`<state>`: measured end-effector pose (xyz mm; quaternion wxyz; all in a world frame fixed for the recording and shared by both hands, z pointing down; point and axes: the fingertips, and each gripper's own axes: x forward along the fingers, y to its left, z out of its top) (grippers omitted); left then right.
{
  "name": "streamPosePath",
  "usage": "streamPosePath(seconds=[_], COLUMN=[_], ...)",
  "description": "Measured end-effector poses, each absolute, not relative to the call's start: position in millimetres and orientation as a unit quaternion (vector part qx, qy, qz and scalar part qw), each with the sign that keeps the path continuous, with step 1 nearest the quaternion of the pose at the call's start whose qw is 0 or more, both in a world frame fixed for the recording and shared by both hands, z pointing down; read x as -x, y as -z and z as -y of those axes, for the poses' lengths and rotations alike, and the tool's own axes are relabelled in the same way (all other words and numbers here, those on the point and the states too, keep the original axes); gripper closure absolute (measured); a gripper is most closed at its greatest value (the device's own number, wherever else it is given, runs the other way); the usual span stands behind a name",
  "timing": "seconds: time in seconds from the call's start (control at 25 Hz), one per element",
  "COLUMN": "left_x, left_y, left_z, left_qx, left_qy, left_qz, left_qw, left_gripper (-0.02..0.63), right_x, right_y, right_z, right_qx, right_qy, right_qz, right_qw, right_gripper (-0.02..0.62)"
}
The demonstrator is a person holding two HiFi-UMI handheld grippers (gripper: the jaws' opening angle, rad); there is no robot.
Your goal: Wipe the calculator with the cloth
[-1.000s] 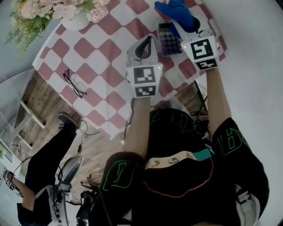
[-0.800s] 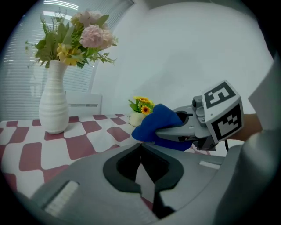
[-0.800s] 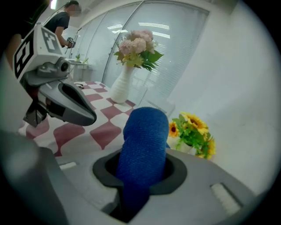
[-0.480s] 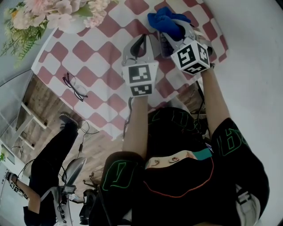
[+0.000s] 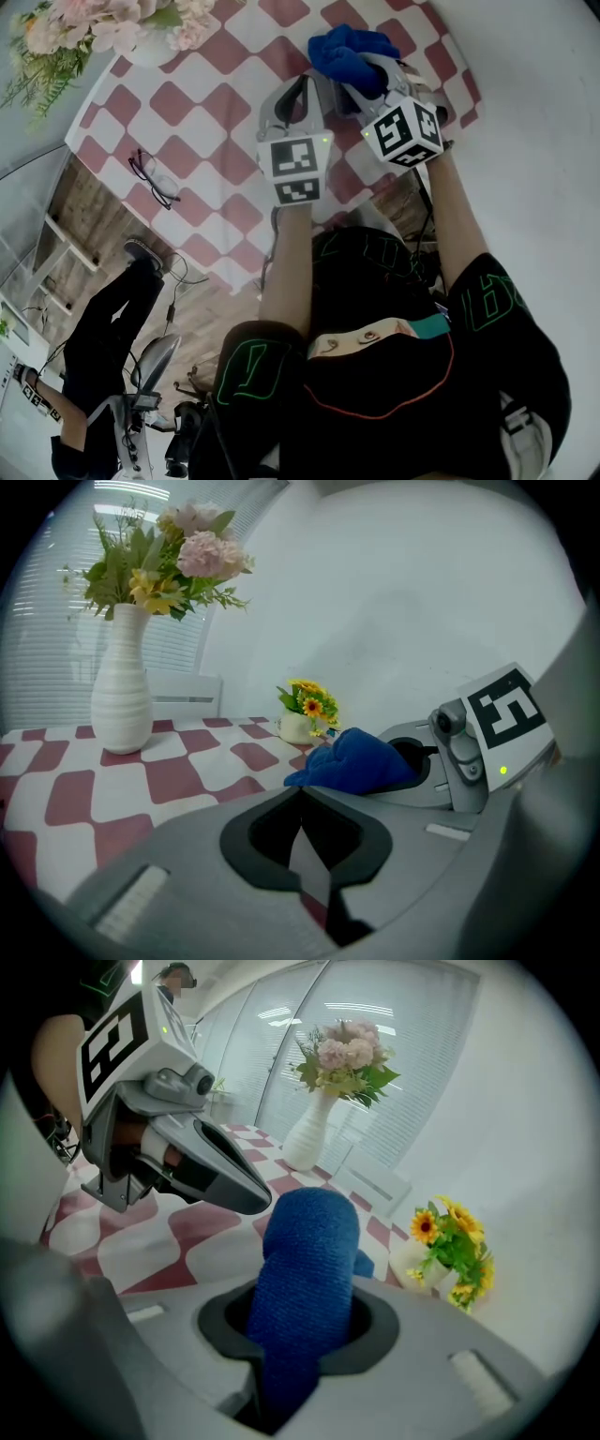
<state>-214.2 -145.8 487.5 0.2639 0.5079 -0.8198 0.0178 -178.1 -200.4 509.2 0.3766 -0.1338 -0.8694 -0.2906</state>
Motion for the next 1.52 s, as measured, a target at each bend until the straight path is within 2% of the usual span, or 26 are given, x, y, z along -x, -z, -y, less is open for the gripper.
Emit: streamPosePath(seconds=[0.96,1.52], left_x=[182,178], left_y=[-489,-476], left_z=[126,135], left_qx=[-0.483,-0.488], left_qy=[-0.033,-0.032], left_qz=[0.833,0.835], left_qw=[0.267,0.254], left_gripper=[0.595,0.595], right_x=[114,82], right_y=[-509,-511], right_z=[154,128], right_qx=[0.176,0.221], right_qy=[0.217,0.143], right_qz=[0.896,0.898], right_qw=[0.344,0.352], right_gripper=[0.482,0.482])
